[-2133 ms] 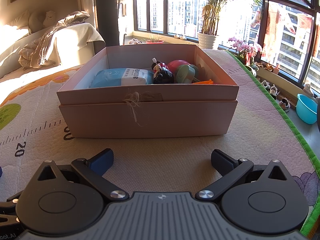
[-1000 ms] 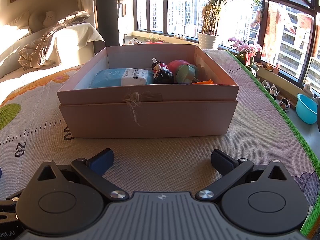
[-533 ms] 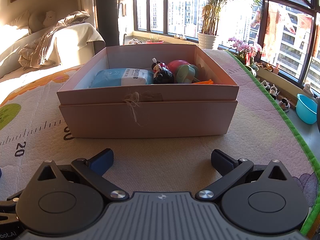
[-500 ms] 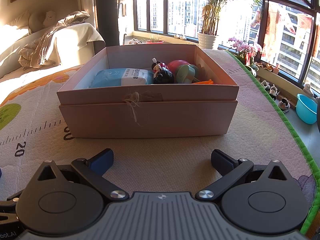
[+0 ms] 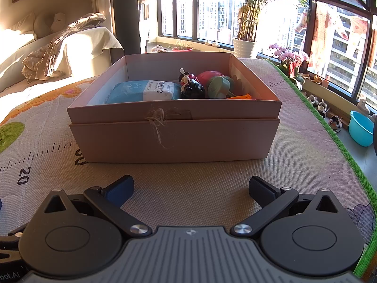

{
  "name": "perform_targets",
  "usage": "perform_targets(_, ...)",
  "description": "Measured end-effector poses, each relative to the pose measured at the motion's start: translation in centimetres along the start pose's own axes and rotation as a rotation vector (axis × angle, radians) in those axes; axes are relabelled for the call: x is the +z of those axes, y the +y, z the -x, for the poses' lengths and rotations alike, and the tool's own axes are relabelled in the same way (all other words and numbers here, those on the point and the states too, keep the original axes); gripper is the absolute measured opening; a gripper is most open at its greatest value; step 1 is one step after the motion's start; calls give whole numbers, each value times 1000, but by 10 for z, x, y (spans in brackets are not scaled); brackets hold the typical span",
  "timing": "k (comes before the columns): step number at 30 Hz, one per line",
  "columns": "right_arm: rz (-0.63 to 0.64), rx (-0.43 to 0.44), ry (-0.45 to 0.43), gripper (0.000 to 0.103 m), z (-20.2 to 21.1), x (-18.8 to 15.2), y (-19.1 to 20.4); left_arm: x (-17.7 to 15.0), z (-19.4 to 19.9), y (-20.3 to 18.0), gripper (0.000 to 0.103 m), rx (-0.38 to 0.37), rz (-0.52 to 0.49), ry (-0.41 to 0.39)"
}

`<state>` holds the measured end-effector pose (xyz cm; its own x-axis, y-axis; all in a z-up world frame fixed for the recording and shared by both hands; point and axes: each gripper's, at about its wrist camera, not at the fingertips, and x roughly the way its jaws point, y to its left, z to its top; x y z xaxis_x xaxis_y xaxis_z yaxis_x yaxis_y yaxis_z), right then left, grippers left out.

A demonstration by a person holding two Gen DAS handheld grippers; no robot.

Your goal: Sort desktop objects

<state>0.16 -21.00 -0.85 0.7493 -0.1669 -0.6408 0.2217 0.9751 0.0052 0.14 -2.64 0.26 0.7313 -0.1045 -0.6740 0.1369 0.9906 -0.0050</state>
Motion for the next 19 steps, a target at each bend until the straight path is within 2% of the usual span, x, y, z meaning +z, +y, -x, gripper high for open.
perform_targets(8,0,0,0,103,1,0,-1,4,-2,0,103,-16,-14,17)
perform_targets(11,-1,0,0,103,1,0,-1,14,-6,5,103,-51,-21,38)
perform_targets(16,1,0,0,103,3,-2,-2,24,-3,25,103,29,41,-31)
perform_targets(19,0,0,0,103,2,-1,-2,26,-2,23,103,12,28,-48)
